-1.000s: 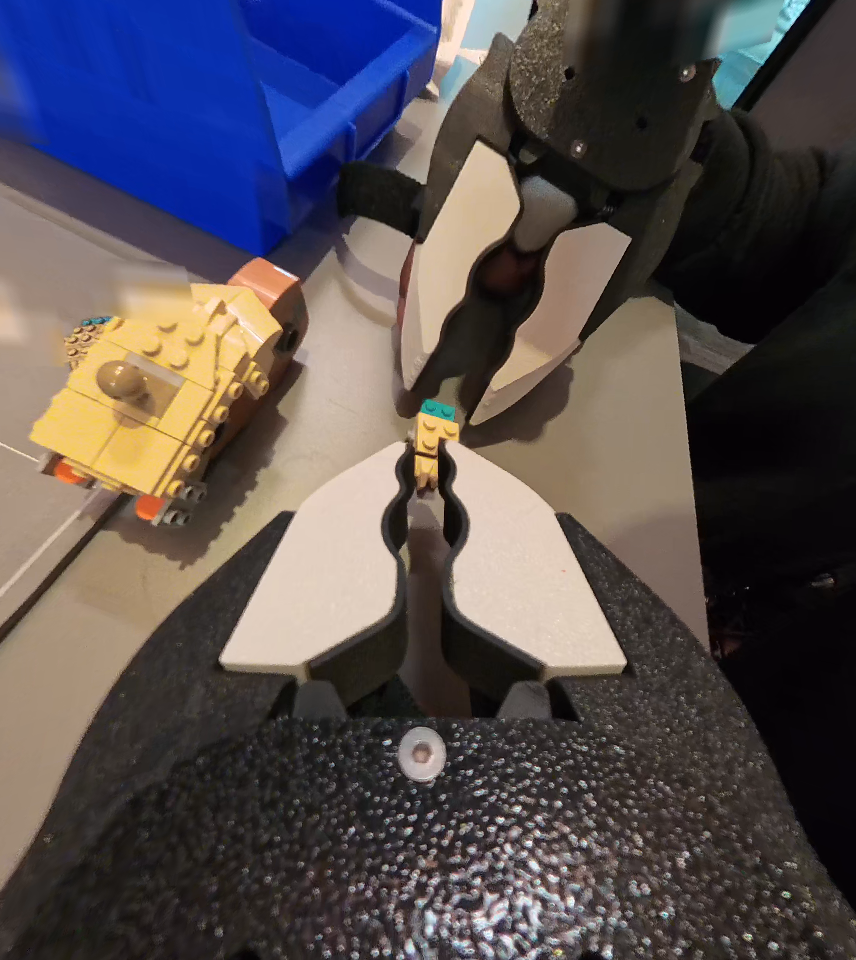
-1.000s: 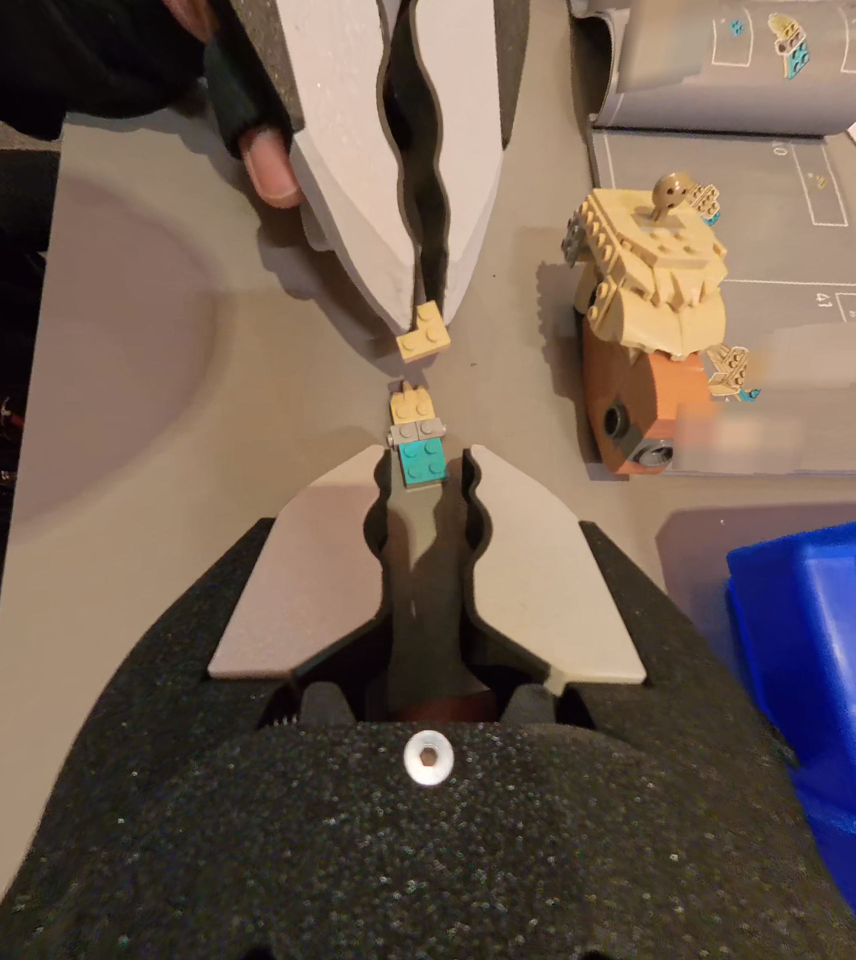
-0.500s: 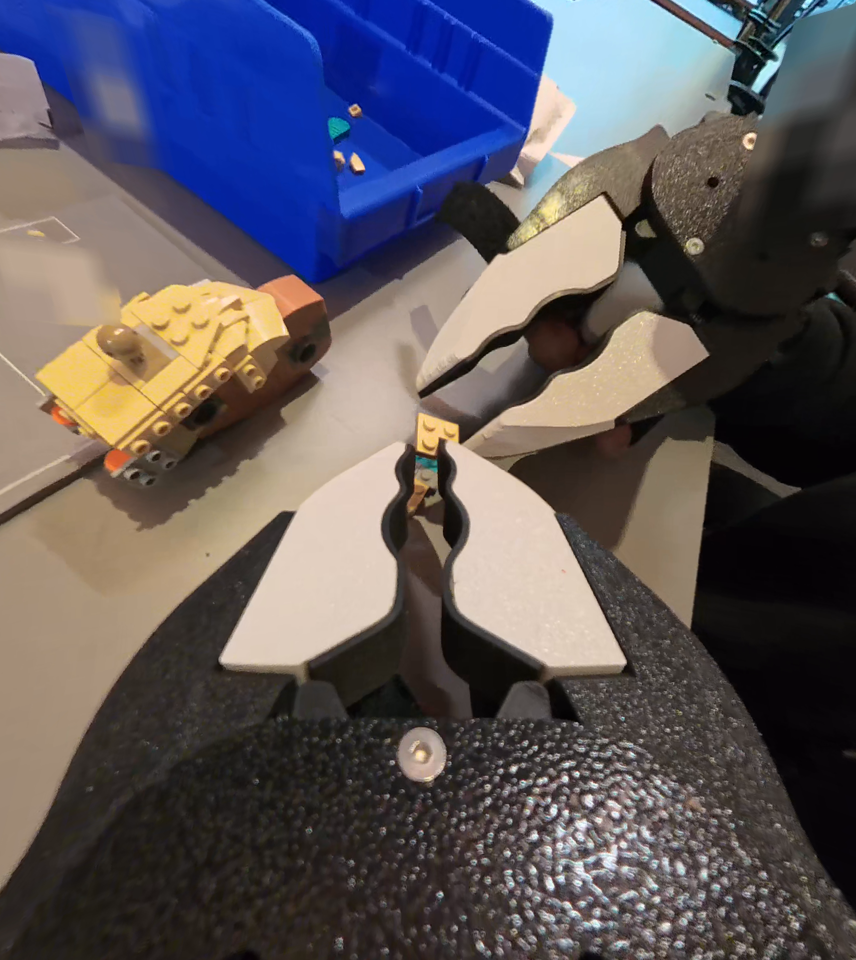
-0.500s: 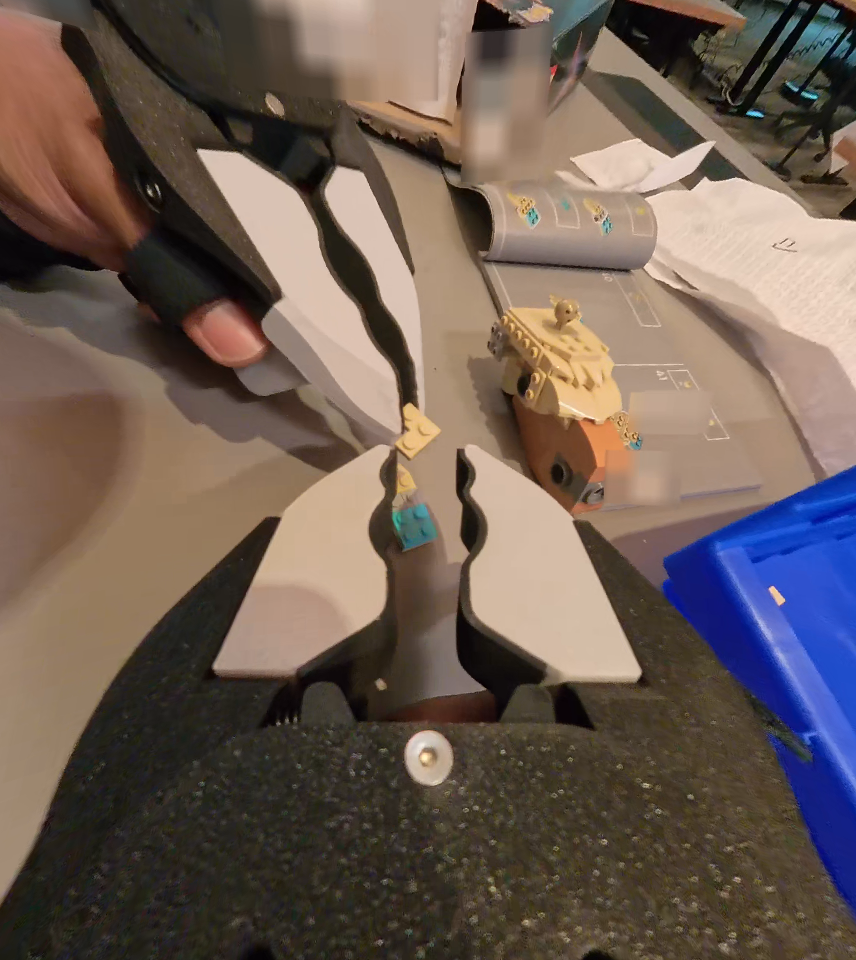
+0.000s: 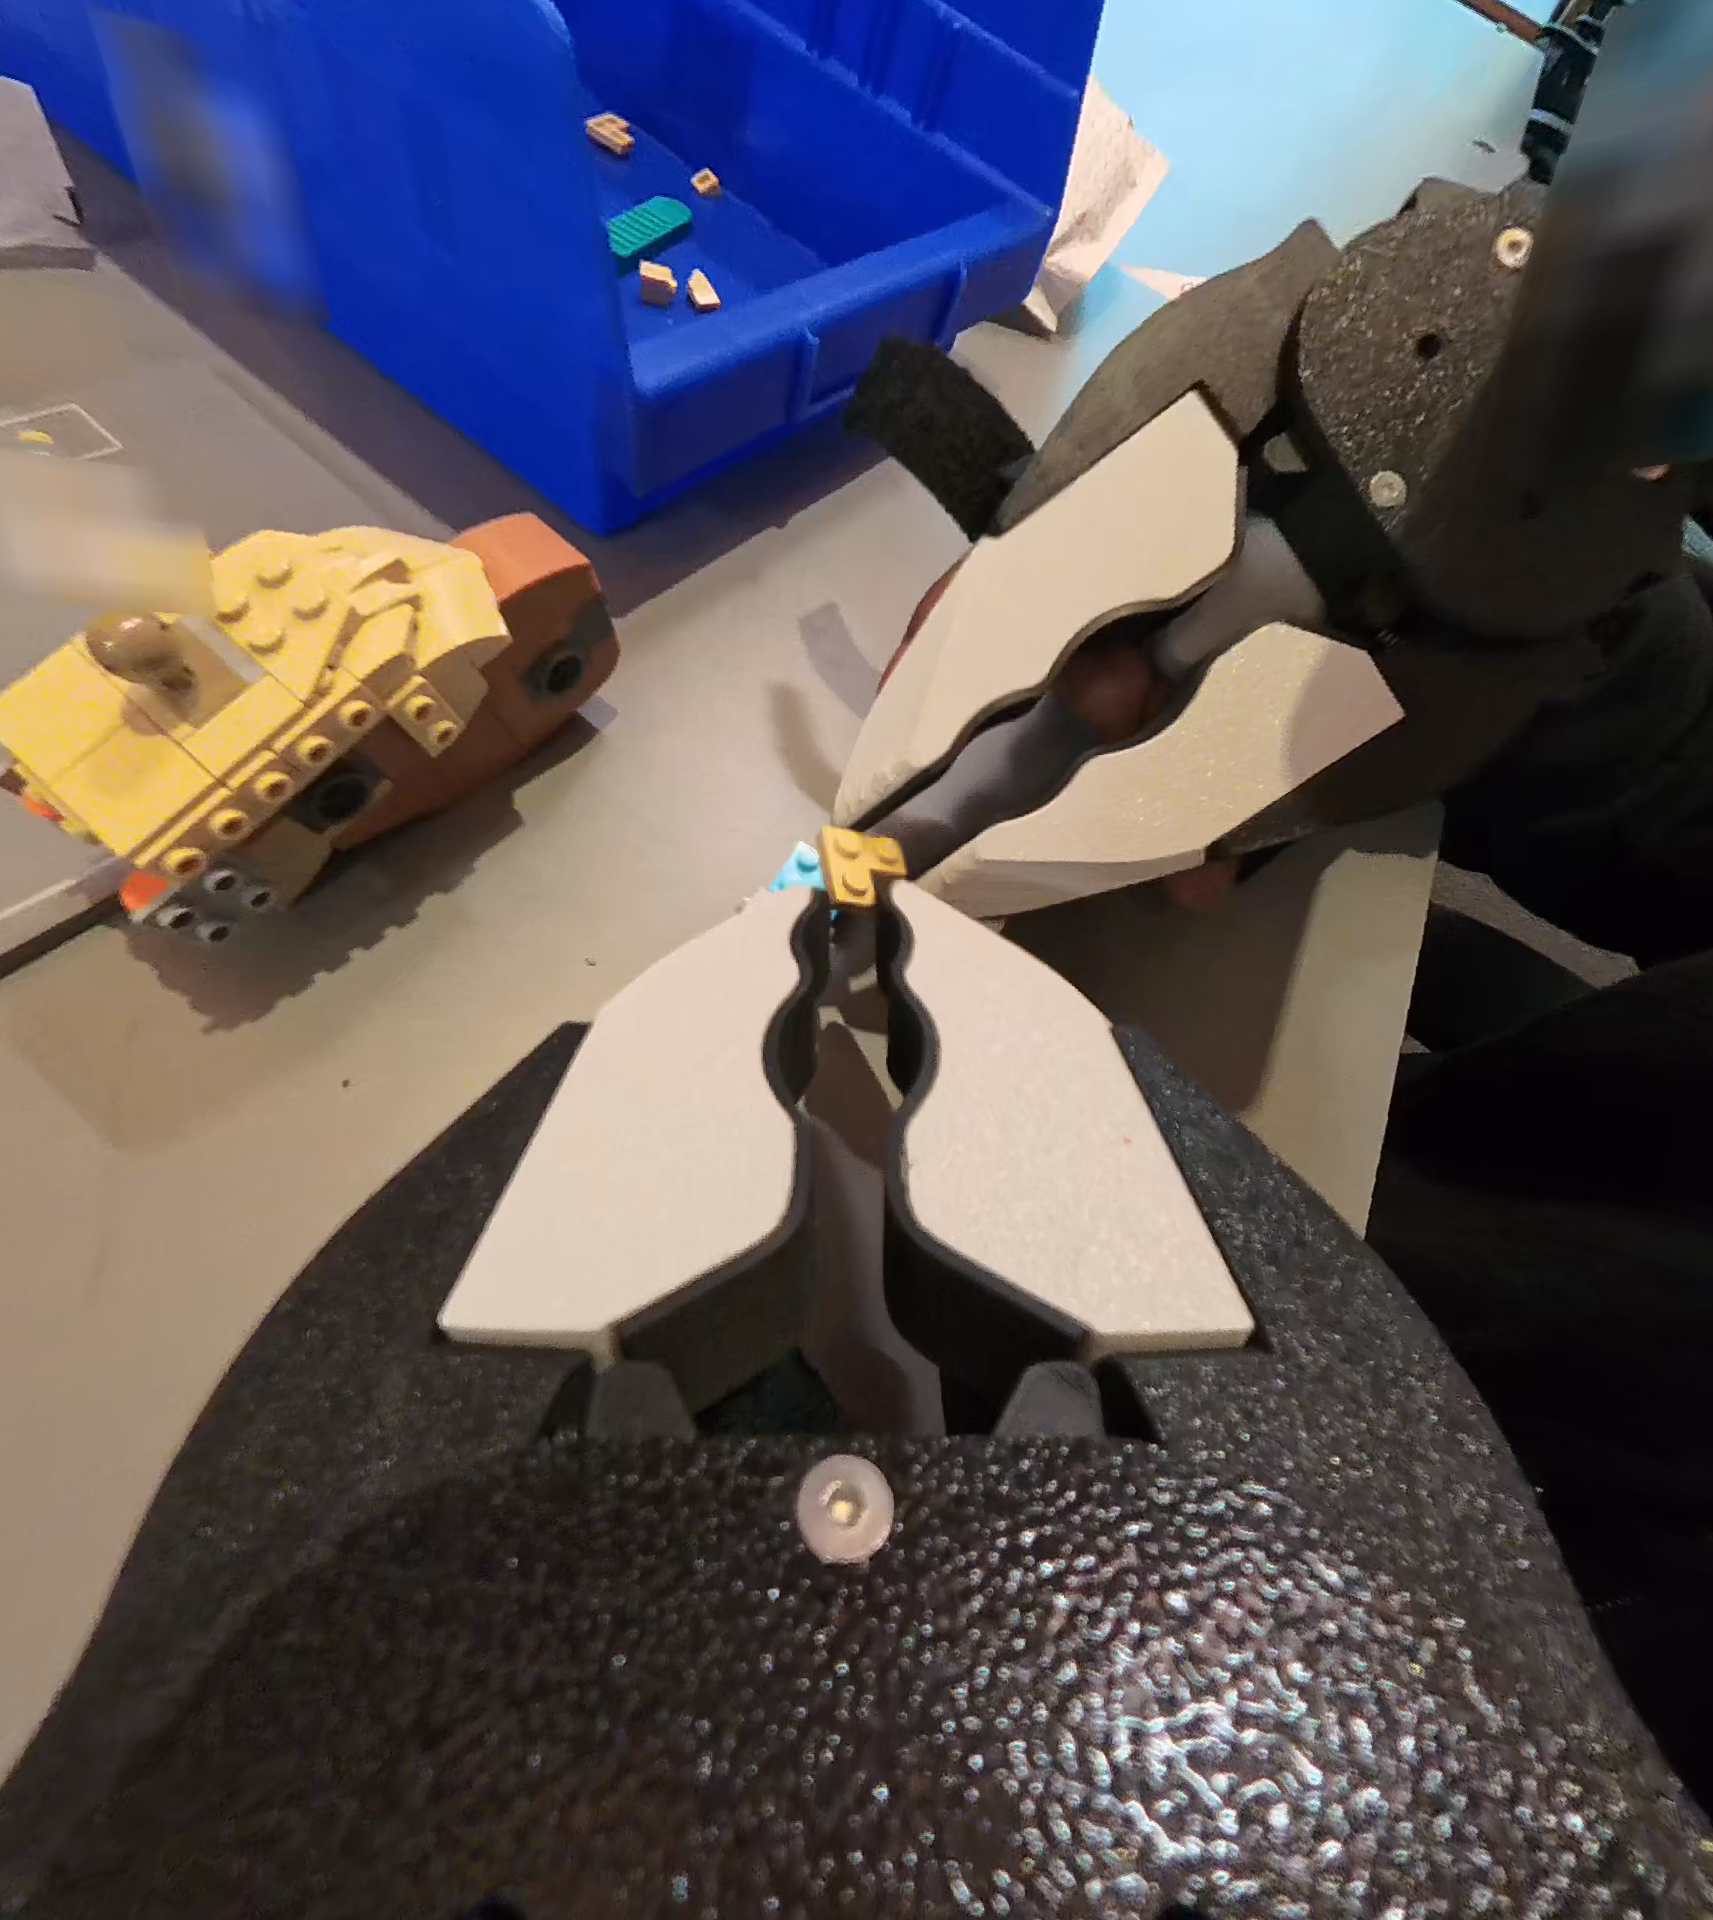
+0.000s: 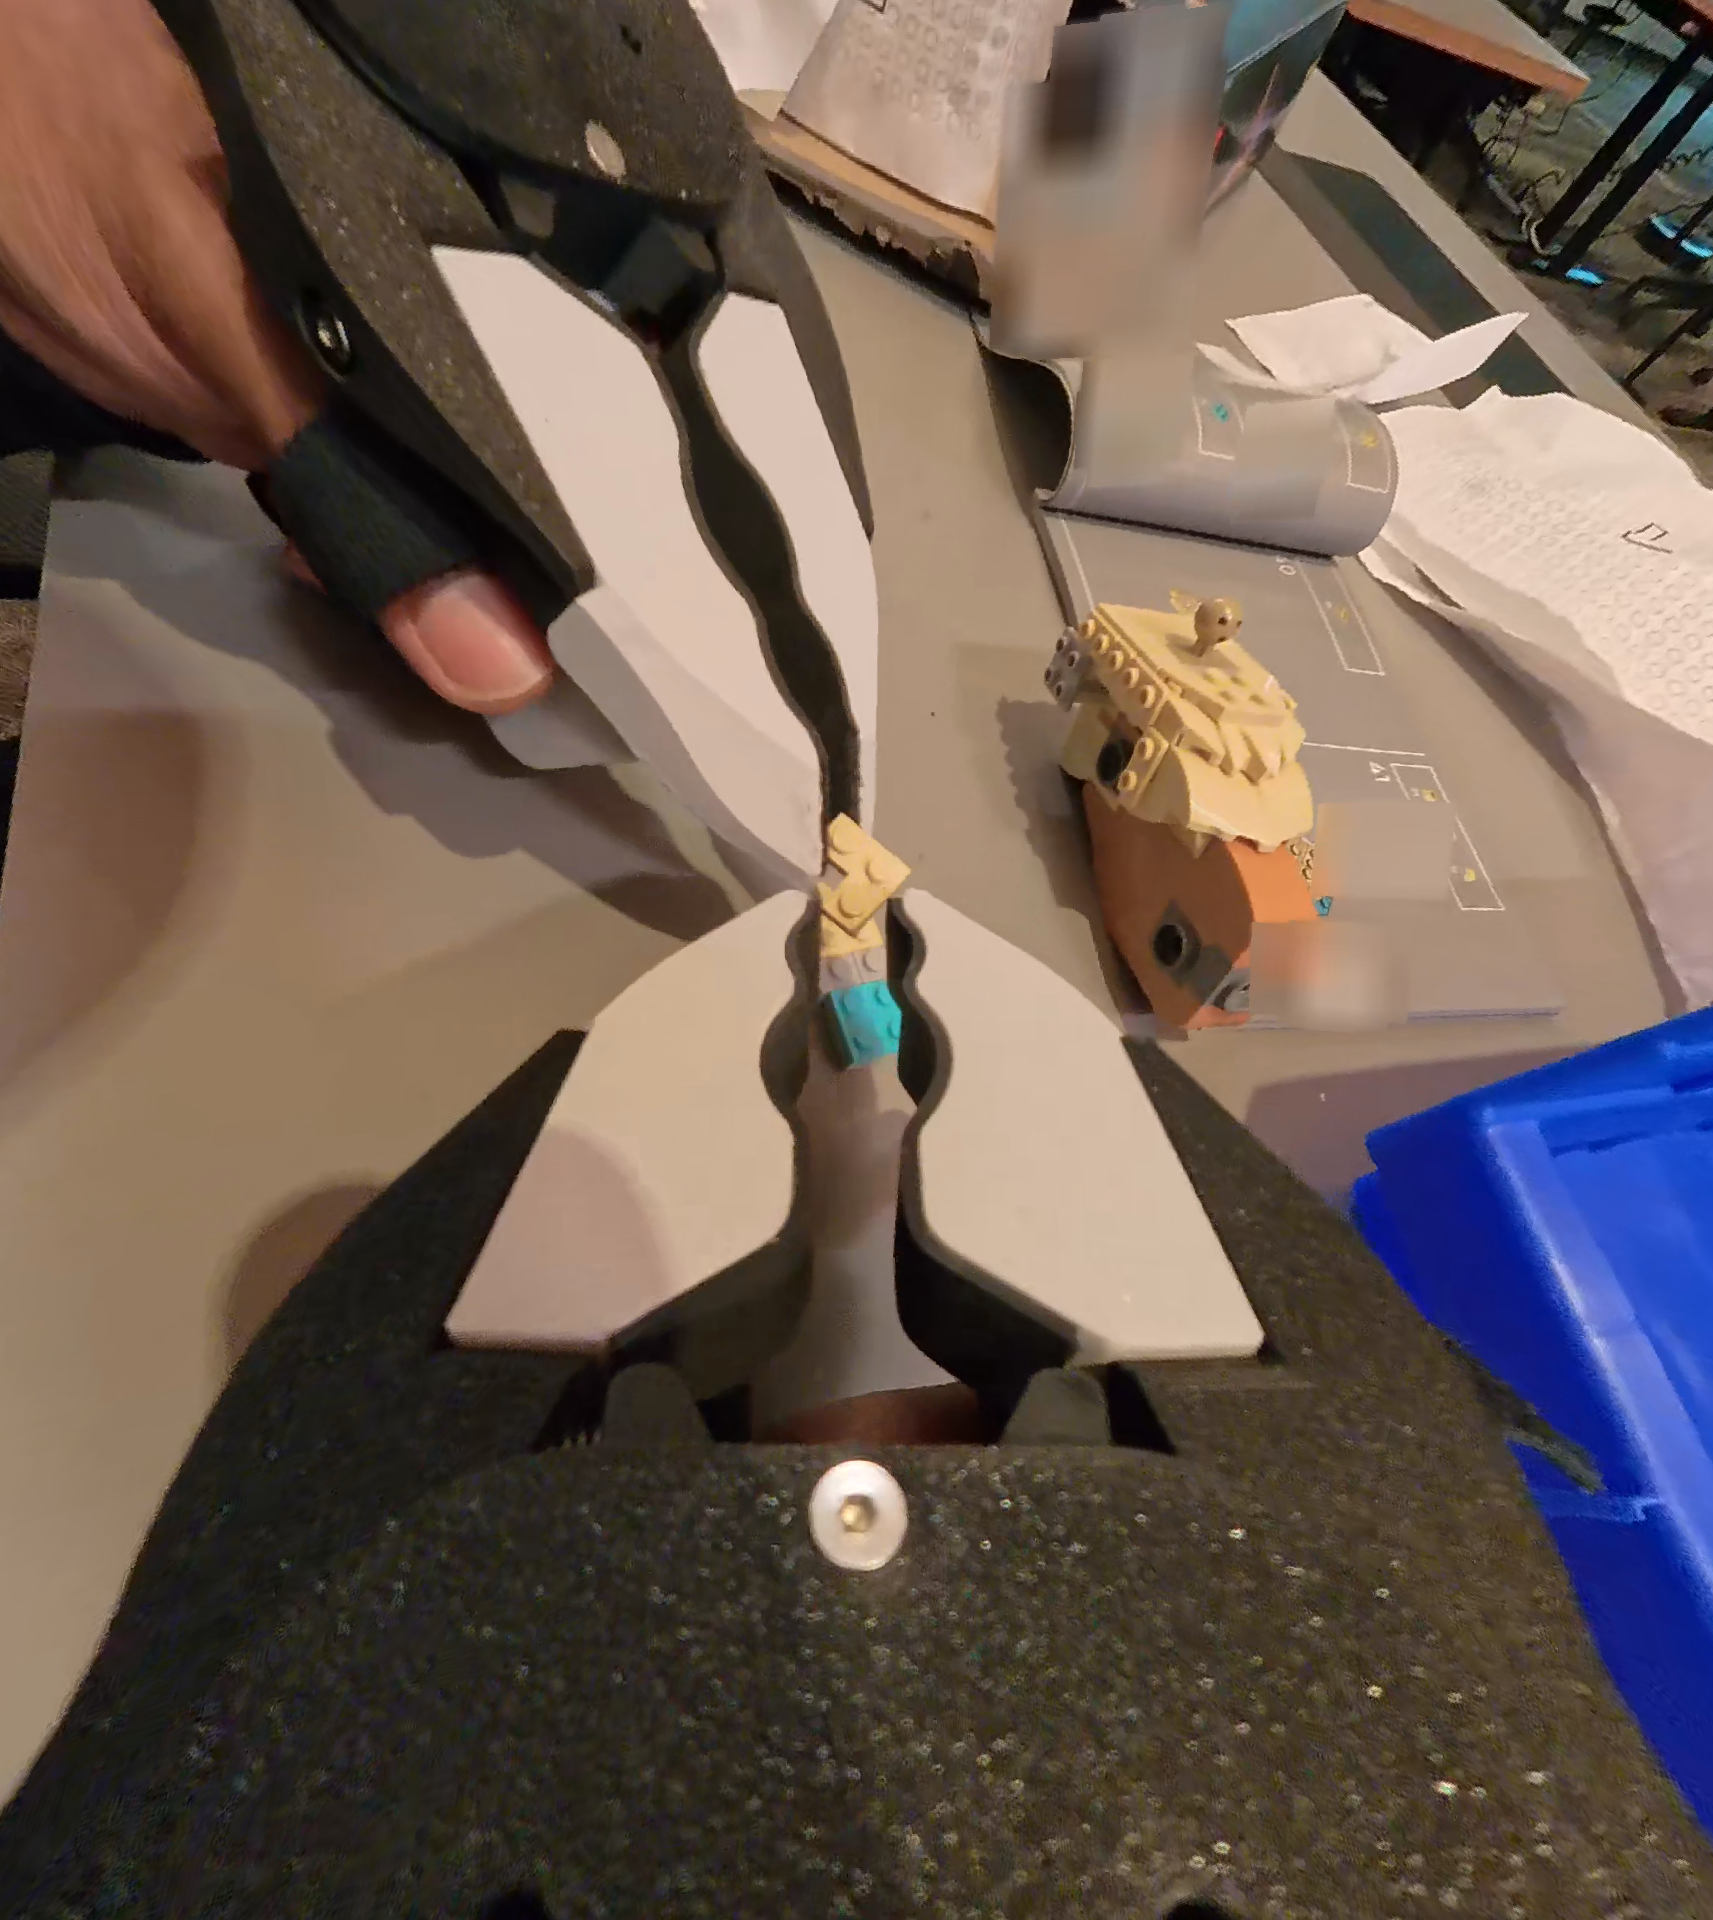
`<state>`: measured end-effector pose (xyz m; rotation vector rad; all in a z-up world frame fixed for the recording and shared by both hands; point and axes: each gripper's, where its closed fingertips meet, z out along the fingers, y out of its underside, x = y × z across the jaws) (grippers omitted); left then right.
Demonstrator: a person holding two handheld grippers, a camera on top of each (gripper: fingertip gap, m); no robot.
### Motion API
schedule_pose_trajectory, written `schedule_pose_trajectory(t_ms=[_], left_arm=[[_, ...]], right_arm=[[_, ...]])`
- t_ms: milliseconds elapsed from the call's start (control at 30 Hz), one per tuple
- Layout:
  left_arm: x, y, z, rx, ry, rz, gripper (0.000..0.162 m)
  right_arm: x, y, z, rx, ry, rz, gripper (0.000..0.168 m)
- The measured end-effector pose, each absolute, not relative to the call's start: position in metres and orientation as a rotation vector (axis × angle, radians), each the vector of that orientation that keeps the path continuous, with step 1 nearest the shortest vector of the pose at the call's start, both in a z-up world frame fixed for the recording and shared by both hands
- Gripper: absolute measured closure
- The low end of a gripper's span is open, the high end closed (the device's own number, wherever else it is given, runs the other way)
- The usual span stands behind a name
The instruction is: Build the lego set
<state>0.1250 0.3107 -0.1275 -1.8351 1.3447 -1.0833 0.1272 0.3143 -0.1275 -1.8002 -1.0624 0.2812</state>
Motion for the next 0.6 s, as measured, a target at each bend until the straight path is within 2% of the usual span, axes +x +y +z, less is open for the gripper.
schedule_pose_trajectory(t_ms=[600], left_arm=[[0.123, 0.304, -0.134, -1.838, 1.447, -1.098, 0.155]], right_arm=[[0.14, 0.314, -0.153, -1.802, -1.451, 0.201, 0.16]])
